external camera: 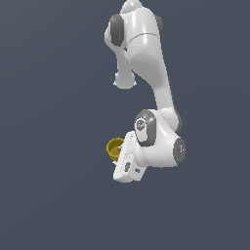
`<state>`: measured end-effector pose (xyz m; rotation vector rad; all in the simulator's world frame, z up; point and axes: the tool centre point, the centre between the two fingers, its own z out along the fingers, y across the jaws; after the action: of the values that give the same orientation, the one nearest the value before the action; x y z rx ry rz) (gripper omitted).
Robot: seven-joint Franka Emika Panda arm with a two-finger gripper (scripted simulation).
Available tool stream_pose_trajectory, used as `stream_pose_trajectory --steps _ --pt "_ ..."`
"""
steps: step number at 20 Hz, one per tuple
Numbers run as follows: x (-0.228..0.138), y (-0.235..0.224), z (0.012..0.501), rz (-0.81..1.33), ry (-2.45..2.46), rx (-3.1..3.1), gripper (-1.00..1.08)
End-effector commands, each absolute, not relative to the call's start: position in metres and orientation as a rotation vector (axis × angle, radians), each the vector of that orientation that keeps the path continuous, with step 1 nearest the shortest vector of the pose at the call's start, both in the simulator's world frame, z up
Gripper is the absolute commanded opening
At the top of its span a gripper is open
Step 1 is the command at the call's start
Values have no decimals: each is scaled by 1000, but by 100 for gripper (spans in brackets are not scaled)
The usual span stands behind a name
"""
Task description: Pick up the object and move it to a goal position.
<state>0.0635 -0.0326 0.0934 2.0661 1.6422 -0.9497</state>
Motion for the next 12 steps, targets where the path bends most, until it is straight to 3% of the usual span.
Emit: stream_pose_trajectory --steps 1,12 --pt "63 -33 93 -950 1642 2066 28" --pt "54 -51 73 -953 1646 2062 28"
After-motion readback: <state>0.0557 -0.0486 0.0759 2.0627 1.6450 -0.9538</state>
